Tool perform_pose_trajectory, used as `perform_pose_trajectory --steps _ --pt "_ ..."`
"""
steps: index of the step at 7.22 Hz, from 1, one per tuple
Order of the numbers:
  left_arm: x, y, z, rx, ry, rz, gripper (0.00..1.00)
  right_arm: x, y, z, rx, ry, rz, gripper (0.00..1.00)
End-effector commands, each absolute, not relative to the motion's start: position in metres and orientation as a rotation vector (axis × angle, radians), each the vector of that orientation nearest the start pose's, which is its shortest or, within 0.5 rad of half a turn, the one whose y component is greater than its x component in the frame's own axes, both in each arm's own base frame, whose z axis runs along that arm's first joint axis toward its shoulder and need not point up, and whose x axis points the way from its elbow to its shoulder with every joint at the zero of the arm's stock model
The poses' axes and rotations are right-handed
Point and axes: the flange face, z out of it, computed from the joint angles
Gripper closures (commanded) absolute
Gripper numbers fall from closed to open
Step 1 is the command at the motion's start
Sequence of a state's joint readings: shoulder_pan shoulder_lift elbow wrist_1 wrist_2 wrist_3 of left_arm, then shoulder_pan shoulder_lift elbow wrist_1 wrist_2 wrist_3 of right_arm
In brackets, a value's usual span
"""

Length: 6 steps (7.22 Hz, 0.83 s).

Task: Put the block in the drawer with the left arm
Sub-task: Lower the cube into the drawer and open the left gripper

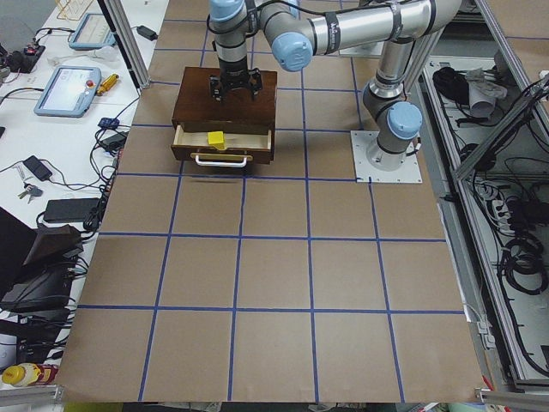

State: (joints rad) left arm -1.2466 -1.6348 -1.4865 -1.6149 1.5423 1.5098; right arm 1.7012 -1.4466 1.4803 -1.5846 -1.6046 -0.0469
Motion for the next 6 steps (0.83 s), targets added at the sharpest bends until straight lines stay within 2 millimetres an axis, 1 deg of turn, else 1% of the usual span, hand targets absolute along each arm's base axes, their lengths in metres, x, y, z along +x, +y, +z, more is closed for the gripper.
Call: perform_pose_trajectory --steps 1,2,3,4,5,6 --pt "0.009 -0.505 0.524 1.288 2.873 -0.035 0.00 0.199 -0.521 0.469 -0.280 3.164 0.029 0.00" --pt "0.001 -0.504 0.528 0.881 3.021 -0.050 0.00 0.199 -0.521 0.469 -0.280 3.164 0.029 0.00" --pt "-0.017 -0.504 0.528 0.600 3.096 -0.051 0.00 0.200 -0.521 0.469 -0.280 3.162 0.029 0.00" --pt "-0.049 -0.503 0.525 0.401 3.133 -0.042 0.00 0.199 -0.521 0.469 -0.280 3.164 0.029 0.00" --pt "-0.083 -0.508 0.521 0.161 3.161 -0.053 0.00 0.200 -0.521 0.469 -0.280 3.162 0.029 0.00" --pt "-0.112 -0.509 0.515 0.024 3.175 -0.066 0.00 0.199 -0.521 0.469 -0.280 3.164 0.029 0.00"
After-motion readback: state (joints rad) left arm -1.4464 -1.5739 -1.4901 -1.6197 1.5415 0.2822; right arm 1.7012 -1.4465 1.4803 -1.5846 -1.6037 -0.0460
